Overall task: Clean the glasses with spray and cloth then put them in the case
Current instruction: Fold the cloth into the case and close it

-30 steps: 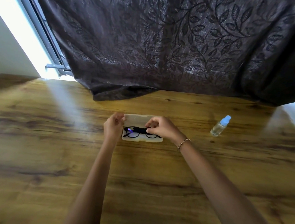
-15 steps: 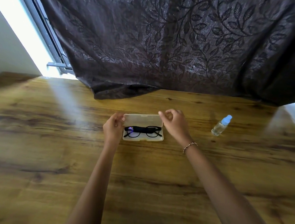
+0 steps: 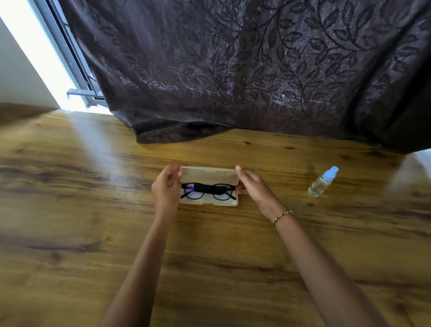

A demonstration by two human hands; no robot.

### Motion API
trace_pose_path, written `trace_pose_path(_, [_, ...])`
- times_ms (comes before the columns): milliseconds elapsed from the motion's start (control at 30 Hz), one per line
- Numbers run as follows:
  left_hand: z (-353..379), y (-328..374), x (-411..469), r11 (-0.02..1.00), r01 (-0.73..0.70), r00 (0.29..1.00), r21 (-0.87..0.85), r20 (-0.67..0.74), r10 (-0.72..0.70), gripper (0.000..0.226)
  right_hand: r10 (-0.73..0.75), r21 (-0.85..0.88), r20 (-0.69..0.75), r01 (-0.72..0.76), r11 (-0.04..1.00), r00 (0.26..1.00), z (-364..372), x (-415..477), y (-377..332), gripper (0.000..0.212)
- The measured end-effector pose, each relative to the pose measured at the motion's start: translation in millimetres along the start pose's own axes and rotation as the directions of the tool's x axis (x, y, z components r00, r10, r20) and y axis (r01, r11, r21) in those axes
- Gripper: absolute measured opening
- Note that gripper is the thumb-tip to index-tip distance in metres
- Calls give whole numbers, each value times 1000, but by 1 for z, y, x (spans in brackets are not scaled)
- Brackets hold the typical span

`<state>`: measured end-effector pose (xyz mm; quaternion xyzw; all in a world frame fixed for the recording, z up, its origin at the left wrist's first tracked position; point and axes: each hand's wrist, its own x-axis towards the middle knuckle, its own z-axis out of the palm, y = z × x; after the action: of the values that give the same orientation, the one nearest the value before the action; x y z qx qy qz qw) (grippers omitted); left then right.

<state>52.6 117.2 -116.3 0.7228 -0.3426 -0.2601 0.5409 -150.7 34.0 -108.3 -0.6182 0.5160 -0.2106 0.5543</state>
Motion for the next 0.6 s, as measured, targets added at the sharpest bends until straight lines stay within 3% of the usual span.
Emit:
trace_pose_path(167, [-4,-7,-4,998,-64,998,19,13,64,15,-27,-56,-4,27,998,1000,0,-8,4,68])
trace_pose_path(300, [-11,-10,-9,994,-107,992,2,60,107,18,-86,-96,31,88,991,996,-1,-15,10,39])
trace_pose_path(600, [-21,-19,-26,989,-127,980,-75,147,137,27,-169,-110,32,171,979,985,1,-29,18,34])
